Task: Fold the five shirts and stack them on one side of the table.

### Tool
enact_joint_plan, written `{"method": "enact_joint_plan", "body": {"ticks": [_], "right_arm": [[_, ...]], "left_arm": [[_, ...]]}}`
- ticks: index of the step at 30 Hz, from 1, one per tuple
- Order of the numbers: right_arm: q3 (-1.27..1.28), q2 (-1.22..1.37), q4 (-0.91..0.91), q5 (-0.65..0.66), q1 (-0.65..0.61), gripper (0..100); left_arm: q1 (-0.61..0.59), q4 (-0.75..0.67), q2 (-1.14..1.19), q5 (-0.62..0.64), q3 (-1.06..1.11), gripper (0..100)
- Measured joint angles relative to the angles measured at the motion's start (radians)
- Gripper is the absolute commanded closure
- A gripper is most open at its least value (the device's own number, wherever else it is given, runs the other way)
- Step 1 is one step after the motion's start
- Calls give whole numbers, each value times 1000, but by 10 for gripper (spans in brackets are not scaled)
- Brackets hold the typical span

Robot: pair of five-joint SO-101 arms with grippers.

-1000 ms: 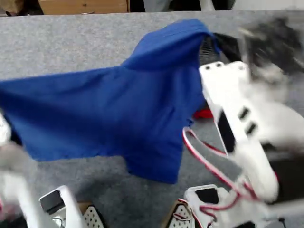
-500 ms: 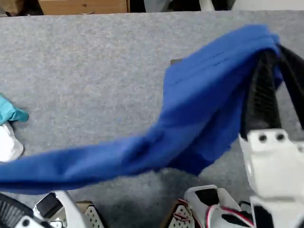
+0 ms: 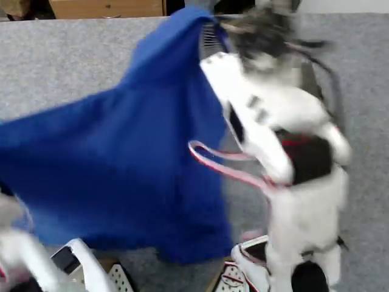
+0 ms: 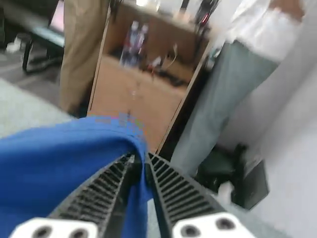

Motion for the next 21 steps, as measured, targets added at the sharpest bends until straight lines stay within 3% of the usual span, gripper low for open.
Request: {"method": "enact_joint_plan", "body": {"ticks": [5,7,15,21], "right_arm": [[49,198,-176,-2,0,986],[20,295,-204,-2,0,986],[-158,563,-117,-2,12,986],[-184,565,61,0,29,986]], "left_arm": [[201,-595,199,-106,411,970],[265,-724,318,-167,442,970],[265,-812,761,-196,336,970],[216,-812,833,-196,316,970]]}}
